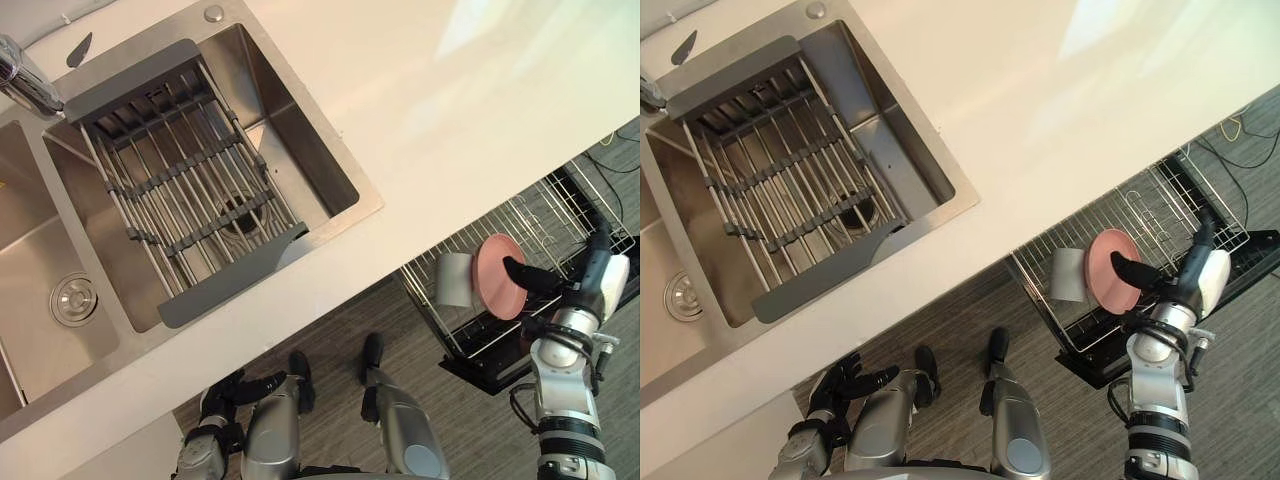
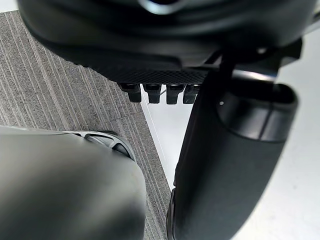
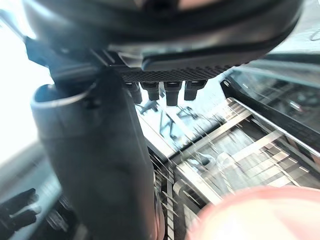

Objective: Walk over to the sink, pick up the cup, carry it to the dishwasher, place the cup inside the dishwasher, then close the dishwasher door

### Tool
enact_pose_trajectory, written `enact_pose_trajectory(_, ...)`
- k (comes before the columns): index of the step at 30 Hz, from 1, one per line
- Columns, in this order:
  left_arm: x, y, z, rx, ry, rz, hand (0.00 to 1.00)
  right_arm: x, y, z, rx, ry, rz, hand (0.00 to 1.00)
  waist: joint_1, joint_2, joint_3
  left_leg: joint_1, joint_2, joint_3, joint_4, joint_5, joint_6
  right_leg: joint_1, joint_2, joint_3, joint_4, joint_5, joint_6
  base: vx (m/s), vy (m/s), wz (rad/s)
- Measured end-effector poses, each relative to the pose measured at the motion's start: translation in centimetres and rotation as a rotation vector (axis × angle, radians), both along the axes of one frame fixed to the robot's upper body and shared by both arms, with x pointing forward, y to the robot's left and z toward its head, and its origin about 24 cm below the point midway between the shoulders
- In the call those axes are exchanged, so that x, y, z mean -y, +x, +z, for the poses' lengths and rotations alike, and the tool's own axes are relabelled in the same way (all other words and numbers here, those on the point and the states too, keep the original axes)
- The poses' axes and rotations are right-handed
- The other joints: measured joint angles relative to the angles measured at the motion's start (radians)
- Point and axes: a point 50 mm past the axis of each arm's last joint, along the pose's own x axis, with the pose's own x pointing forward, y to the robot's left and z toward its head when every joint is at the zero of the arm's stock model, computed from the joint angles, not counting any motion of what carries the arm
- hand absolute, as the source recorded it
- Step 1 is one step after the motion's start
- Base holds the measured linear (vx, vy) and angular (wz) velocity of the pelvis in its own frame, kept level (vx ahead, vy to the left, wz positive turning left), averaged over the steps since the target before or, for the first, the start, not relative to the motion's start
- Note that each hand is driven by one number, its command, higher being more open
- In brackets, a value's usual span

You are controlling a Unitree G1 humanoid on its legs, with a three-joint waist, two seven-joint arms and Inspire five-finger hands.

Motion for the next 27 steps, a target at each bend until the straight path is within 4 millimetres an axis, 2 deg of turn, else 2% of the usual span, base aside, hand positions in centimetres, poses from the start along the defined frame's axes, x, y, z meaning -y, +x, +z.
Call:
enact_pose_trajectory(4,-0.3,-0.8,-0.3,-0.018,0.000,0.018,1.00,-1.0,-1.4,0.2,0.058,0.021,-0.001,1.00,-0.009,-0.017,-0.001,0.037,-0.001,0.007,-0.019,0.000,0.000,0.033,0.004,0.004,-0.014,0.000,0.000,0.01,-0.015,-0.05)
enact_pose_trajectory(6,-0.7,-1.6,-0.5,-0.036,0.005,0.039,1.00,-1.5,-2.7,-0.5,0.074,0.069,-0.008,1.00,-0.013,-0.035,-0.012,0.063,-0.001,0.018,-0.040,0.002,-0.003,0.052,0.006,0.008,-0.026,-0.001,-0.001,0.04,-0.011,-0.08)
enact_pose_trajectory(9,-1.0,-2.9,-0.8,-0.066,0.007,0.063,1.00,-2.1,-4.4,-1.4,0.088,0.136,-0.024,1.00,-0.021,-0.049,-0.025,0.101,-0.001,0.034,-0.066,0.005,-0.007,0.072,0.010,0.019,-0.030,-0.009,-0.002,0.06,-0.009,-0.13)
enact_pose_trajectory(15,-0.8,-5.8,-1.7,-0.144,0.015,0.066,1.00,-2.2,-8.5,-3.9,0.074,0.266,-0.099,1.00,-0.039,-0.048,-0.096,0.164,0.003,0.039,-0.104,0.004,-0.019,0.115,0.015,0.006,-0.019,-0.051,0.000,0.08,-0.020,0.03)
enact_pose_trajectory(17,-0.7,-7.0,-2.0,-0.160,0.022,0.074,1.00,-2.6,-10.4,-5.5,0.047,0.345,-0.128,1.00,-0.041,-0.046,-0.142,0.192,0.009,0.043,-0.116,0.001,-0.027,0.129,0.018,-0.006,-0.001,-0.083,-0.001,0.05,-0.035,0.13)
enact_pose_trajectory(20,-0.7,-8.5,-2.3,-0.192,0.017,0.117,1.00,-3.3,-12.6,-7.5,0.008,0.448,-0.141,1.00,-0.041,-0.046,-0.178,0.244,0.016,0.046,-0.129,-0.006,-0.042,0.155,0.009,-0.054,0.048,-0.138,-0.004,0.07,-0.049,0.10)
enact_pose_trajectory(23,-0.5,-10.0,-2.6,-0.233,0.028,0.132,1.00,-3.7,-14.1,-9.7,-0.042,0.531,-0.177,1.00,-0.044,-0.038,-0.222,0.274,0.028,0.061,-0.134,-0.011,-0.058,0.177,0.012,-0.069,0.066,-0.149,-0.002,0.07,-0.039,0.02)
enact_pose_trajectory(27,-0.1,-11.4,-3.1,-0.279,0.012,0.184,1.00,-4.4,-15.0,-11.9,-0.084,0.627,-0.196,1.00,-0.046,-0.021,-0.258,0.309,0.036,0.085,-0.140,-0.017,-0.069,0.203,0.026,-0.051,0.060,-0.148,-0.002,0.03,-0.023,-0.13)
